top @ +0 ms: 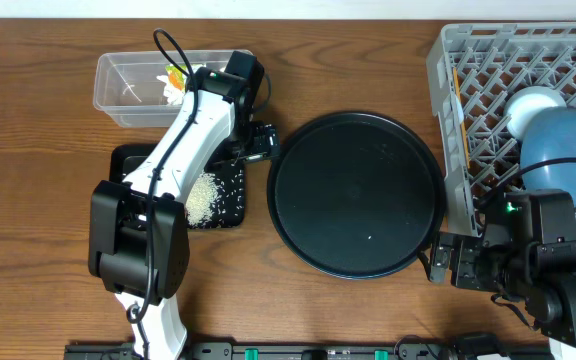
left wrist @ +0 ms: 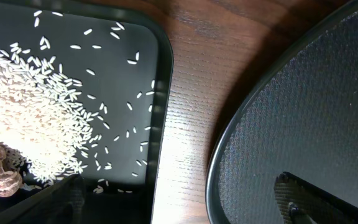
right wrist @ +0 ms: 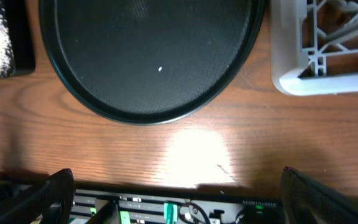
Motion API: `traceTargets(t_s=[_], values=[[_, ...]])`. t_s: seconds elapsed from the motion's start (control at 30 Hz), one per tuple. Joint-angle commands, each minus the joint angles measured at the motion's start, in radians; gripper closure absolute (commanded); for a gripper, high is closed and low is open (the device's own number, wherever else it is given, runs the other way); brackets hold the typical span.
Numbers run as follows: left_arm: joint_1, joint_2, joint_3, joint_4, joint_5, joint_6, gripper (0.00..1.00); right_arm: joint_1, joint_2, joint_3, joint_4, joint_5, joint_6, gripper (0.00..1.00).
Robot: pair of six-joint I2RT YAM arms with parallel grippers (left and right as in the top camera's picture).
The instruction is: Sort waste into correct bins and load items into the dishwasher rack
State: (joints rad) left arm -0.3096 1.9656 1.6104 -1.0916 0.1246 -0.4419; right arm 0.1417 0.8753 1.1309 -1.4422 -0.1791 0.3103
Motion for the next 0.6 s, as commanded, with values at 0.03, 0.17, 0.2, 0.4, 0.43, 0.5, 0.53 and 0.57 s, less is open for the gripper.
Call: traceTargets(t_s=[0.03,0.17,0.2,0.4,0.43,0.5,0.53,0.57], values=[[0.000,-0.016,-0.003,-0.002,-0.006,-0.001,0.02,0.008,-0.001,-0.006,0.004,0.018,-0.021,0.01],[0.000,-0.016,-0.003,-0.002,-0.006,-0.001,0.02,0.008,-0.001,-0.008,0.048,0.018,-0.065,0.01],[0.000,-0.016,-0.003,-0.002,-0.006,-0.001,0.02,0.009,-0.002,-0.008,0.063,0.018,-0.065,0.01],[0.000,-0.016,-0.003,-0.002,-0.006,-0.001,0.02,0.009,-0.093,-0.121,0.274,0.004,-0.102,0.01],[0.000,-0.016,-0.003,-0.002,-0.006,-0.001,0.02,0.007,-0.114,-0.149,0.307,-0.005,-0.116,0.01],[0.000,-0.016,-0.003,-0.002,-0.006,-0.001,0.02,-0.008,-0.190,-0.237,0.398,-0.037,-0.145,0.01],[0.000,-0.016,-0.003,-0.002,-0.006,-0.001,0.02,-0.020,-0.235,-0.285,0.443,-0.049,-0.148,0.01],[0.000,-0.016,-0.003,-0.002,-0.006,-0.001,0.02,-0.030,-0.274,-0.327,0.480,-0.058,-0.148,0.01]])
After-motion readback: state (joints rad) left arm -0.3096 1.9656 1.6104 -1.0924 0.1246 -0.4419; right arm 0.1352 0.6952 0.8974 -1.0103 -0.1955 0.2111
